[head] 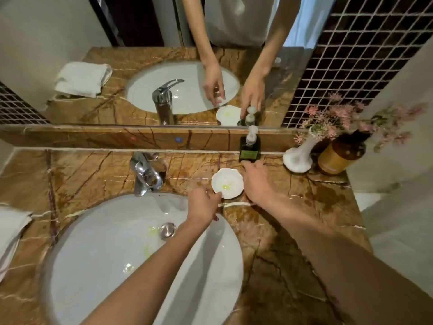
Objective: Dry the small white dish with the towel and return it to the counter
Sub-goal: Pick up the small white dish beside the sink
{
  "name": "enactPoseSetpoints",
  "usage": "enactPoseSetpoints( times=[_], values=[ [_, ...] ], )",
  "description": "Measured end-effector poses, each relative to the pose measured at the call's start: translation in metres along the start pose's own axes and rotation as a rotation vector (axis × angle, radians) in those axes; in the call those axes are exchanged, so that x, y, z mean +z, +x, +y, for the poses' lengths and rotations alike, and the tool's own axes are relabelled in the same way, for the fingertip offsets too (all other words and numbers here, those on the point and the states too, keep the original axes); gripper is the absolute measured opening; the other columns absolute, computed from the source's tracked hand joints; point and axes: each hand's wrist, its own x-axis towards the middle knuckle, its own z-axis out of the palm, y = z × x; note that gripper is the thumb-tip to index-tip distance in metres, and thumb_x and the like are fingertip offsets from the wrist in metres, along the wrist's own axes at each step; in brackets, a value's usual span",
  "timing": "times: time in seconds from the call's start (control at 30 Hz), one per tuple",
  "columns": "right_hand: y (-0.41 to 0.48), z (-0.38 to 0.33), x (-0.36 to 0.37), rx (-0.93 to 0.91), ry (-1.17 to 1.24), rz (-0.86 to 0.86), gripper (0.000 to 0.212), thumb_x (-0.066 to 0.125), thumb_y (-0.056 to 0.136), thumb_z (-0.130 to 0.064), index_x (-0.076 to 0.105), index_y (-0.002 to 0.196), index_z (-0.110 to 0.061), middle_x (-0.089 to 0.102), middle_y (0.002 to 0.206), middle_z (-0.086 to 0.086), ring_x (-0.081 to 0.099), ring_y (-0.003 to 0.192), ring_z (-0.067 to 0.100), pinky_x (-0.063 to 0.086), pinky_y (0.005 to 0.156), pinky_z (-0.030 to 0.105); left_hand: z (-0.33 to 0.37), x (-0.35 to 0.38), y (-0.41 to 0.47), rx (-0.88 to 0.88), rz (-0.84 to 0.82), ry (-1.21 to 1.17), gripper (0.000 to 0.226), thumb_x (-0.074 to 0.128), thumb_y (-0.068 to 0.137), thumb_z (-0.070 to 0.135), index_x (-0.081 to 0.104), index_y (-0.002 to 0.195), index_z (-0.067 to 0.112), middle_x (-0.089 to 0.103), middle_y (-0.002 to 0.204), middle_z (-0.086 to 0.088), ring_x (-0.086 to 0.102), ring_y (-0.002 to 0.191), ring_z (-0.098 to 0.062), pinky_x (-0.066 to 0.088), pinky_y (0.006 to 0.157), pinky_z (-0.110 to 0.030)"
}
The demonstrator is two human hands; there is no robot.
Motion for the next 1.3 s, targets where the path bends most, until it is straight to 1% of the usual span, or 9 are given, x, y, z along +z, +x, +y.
enactPoseSetpoints(
  times=[0.13, 0.27, 0.47, 0.6, 0.7, 0.8, 0.93, 1.13, 1.3],
  values=[
    [0.019, 0.000, -0.002, -0.064, -0.034, -0.022, 0.034, 0.044, 0.097, -0.004, 0.057, 0.127, -0.013, 0.053, 0.118, 0.013, 0.049, 0.113, 0.031, 0.045, 0.095, 0.042, -0.002, 0.010, 0.006, -0.075, -0.007, -0.124, 0.016, 0.057, 0.089, 0.006, 0.060, 0.073, 0.004, 0.062, 0.061, -0.019, 0.062, 0.047, -0.031, 0.050, 0.035, -0.032],
    [0.028, -0.010, -0.001, -0.152, -0.070, -0.093, 0.026, 0.046, 0.094, -0.002, 0.066, 0.107, -0.010, 0.060, 0.107, 0.012, 0.056, 0.100, 0.031, 0.048, 0.083, 0.039, -0.008, 0.019, 0.009, -0.179, 0.002, -0.298, 0.013, 0.053, 0.089, 0.000, 0.061, 0.079, -0.004, 0.060, 0.063, -0.019, 0.059, 0.047, -0.027, 0.054, 0.042, -0.034],
    [0.037, -0.012, 0.008, -0.006, 0.069, -0.130, 0.029, 0.043, 0.095, -0.002, 0.057, 0.069, -0.006, 0.060, 0.077, 0.013, 0.056, 0.077, 0.031, 0.039, 0.062, 0.035, -0.011, 0.025, 0.014, -0.243, 0.035, -0.422, 0.015, 0.058, 0.090, 0.005, 0.062, 0.089, -0.010, 0.059, 0.059, -0.015, 0.060, 0.045, -0.024, 0.058, 0.052, -0.036],
    [0.037, -0.012, 0.009, 0.037, 0.129, -0.144, 0.026, 0.046, 0.094, -0.001, 0.069, 0.085, 0.005, 0.067, 0.089, 0.023, 0.060, 0.087, 0.038, 0.039, 0.061, 0.034, -0.014, 0.026, 0.015, -0.240, 0.075, -0.414, 0.011, 0.058, 0.090, 0.004, 0.059, 0.083, -0.005, 0.060, 0.054, -0.013, 0.058, 0.040, -0.017, 0.055, 0.047, -0.028],
    [0.035, -0.013, 0.009, 0.023, 0.139, -0.138, 0.025, 0.045, 0.093, 0.001, 0.070, 0.089, 0.004, 0.070, 0.093, 0.022, 0.061, 0.089, 0.037, 0.051, 0.071, 0.043, -0.019, 0.025, 0.015, -0.241, 0.117, -0.435, 0.027, 0.056, 0.089, -0.001, 0.049, 0.064, 0.007, 0.052, 0.049, -0.003, 0.061, 0.048, -0.022, 0.056, 0.051, -0.031],
    [0.030, -0.016, 0.011, 0.011, 0.141, -0.141, 0.026, 0.044, 0.092, 0.001, 0.069, 0.087, 0.005, 0.068, 0.092, 0.023, 0.061, 0.090, 0.037, 0.052, 0.078, 0.047, -0.023, 0.022, 0.010, -0.227, 0.147, -0.430, 0.025, 0.056, 0.087, -0.001, 0.054, 0.064, 0.005, 0.058, 0.055, -0.009, 0.063, 0.050, -0.023, 0.058, 0.057, -0.036],
    [0.018, -0.025, 0.014, -0.004, 0.141, -0.149, 0.027, 0.044, 0.091, 0.001, 0.068, 0.080, 0.004, 0.069, 0.088, 0.023, 0.061, 0.087, 0.038, 0.053, 0.079, 0.049, -0.033, 0.016, -0.004, -0.224, 0.186, -0.469, 0.012, 0.058, 0.087, 0.002, 0.062, 0.075, 0.003, 0.065, 0.057, -0.007, 0.068, 0.052, -0.016, 0.054, 0.051, -0.020],
    [-0.010, -0.051, 0.027, -0.095, 0.060, -0.197, 0.038, 0.041, 0.090, 0.003, 0.050, 0.057, -0.012, 0.055, 0.068, 0.011, 0.055, 0.076, 0.032, 0.049, 0.085, 0.047, -0.058, 0.000, -0.040, -0.292, 0.235, -0.608, 0.015, 0.054, 0.087, 0.002, 0.065, 0.077, 0.004, 0.067, 0.051, -0.004, 0.069, 0.053, -0.017, 0.055, 0.052, -0.021],
    [-0.035, -0.083, 0.047, -0.166, -0.043, -0.298, 0.033, 0.043, 0.088, 0.007, 0.057, 0.063, -0.008, 0.061, 0.075, 0.015, 0.062, 0.066, 0.030, 0.058, 0.069, 0.045, -0.081, -0.021, -0.071, -0.392, 0.273, -0.730, 0.023, 0.053, 0.087, -0.003, 0.060, 0.068, 0.008, 0.065, 0.045, -0.002, 0.067, 0.048, -0.016, 0.054, 0.049, -0.020]
  ],
)
